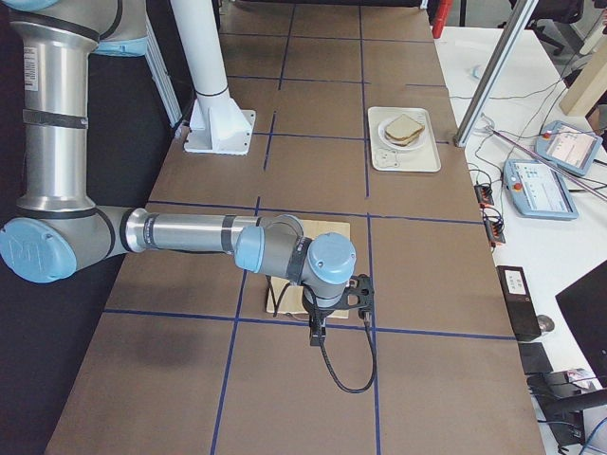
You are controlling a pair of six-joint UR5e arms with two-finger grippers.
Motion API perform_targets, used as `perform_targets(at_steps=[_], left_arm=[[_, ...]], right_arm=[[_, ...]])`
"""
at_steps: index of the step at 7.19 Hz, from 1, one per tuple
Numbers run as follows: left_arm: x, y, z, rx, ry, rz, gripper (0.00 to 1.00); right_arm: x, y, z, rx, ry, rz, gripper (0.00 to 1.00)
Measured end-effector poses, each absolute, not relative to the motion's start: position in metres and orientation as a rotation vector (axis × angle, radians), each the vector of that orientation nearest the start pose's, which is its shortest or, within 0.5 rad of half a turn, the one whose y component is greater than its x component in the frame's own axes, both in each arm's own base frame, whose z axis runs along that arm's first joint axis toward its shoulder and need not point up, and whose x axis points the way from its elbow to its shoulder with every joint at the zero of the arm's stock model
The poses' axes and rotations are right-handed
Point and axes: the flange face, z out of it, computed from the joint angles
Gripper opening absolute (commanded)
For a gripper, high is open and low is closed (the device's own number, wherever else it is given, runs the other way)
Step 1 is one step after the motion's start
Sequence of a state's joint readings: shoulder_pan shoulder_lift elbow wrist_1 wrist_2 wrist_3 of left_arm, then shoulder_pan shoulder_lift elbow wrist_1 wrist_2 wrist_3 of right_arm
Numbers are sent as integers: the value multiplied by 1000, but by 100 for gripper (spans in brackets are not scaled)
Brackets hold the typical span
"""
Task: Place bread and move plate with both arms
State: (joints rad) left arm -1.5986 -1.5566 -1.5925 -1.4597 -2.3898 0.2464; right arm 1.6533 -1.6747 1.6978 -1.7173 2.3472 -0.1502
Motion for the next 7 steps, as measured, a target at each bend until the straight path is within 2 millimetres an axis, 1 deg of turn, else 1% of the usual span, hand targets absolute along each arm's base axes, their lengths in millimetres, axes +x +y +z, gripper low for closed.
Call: perform_targets(at_steps=[3,7], left_arm=[[-73,-476,660,19,829,161,100],[-73,-476,660,18,829,161,100]], right_arm=[[98,-432,658,-10,-794,38,99],[97,-432,657,-8,-803,46,99]])
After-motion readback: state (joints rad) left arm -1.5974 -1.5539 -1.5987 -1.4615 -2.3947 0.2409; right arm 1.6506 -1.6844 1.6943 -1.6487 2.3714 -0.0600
